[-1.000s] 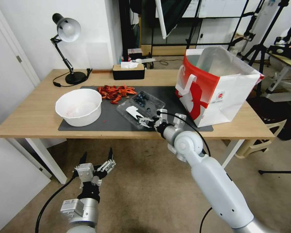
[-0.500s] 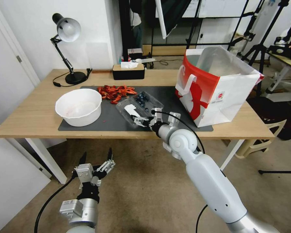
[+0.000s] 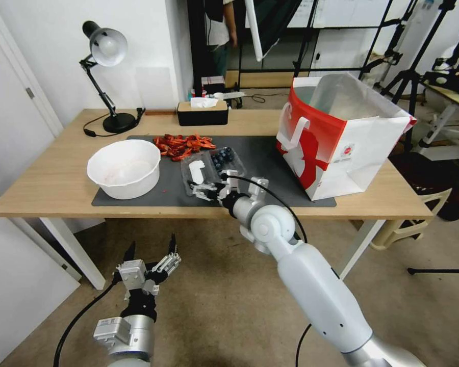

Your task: Close the takeout container lid, then place the container into the takeout bag.

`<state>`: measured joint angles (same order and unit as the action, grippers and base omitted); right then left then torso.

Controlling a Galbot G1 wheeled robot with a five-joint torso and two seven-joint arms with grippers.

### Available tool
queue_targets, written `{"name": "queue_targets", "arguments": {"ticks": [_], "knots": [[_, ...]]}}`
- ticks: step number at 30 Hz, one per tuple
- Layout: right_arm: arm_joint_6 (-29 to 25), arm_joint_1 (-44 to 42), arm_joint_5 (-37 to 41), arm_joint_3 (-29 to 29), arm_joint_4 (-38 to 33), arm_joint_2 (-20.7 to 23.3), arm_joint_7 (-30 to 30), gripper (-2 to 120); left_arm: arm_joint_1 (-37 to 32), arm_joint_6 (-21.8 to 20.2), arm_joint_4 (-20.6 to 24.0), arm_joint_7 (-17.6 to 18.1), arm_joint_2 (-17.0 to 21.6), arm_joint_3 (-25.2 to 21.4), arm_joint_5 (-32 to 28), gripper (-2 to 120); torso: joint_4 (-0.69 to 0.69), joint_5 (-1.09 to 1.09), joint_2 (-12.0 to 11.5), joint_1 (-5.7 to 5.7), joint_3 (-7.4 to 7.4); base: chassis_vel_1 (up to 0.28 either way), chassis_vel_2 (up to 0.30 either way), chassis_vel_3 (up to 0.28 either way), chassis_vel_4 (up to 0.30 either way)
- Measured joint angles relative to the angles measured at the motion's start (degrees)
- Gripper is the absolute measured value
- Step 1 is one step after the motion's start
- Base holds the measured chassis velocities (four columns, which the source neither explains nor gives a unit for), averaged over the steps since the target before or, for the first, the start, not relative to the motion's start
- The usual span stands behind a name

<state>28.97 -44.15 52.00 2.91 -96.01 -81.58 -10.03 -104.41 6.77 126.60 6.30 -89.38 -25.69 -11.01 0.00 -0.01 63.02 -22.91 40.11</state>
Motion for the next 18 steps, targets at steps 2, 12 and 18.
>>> {"name": "queue_targets", "arguments": {"ticks": [2, 12, 18], "knots": [[0.0, -0.1, -0.2, 0.1, 0.1, -0.3, 0.0, 100, 0.0, 0.0, 0.0, 0.0, 0.0, 0.0, 0.0, 100, 0.00, 0.00, 0.0, 0.00, 0.00, 0.000, 0.000, 0.000, 0.000], [-0.1, -1.2, -2.4, 1.8, 1.2, -3.9, -0.1, 100, 0.0, 0.4, -0.5, -0.1, 0.1, 0.0, -0.2, 100, 0.00, 0.00, 0.0, 0.00, 0.00, 0.000, 0.000, 0.000, 0.000], [0.0, -2.5, -2.7, 2.0, 0.1, -4.0, -0.2, 100, 0.0, 0.4, -0.7, -0.1, 0.3, 0.0, -0.3, 100, 0.00, 0.01, 0.0, 0.00, 0.00, 0.000, 0.000, 0.000, 0.000]]}}
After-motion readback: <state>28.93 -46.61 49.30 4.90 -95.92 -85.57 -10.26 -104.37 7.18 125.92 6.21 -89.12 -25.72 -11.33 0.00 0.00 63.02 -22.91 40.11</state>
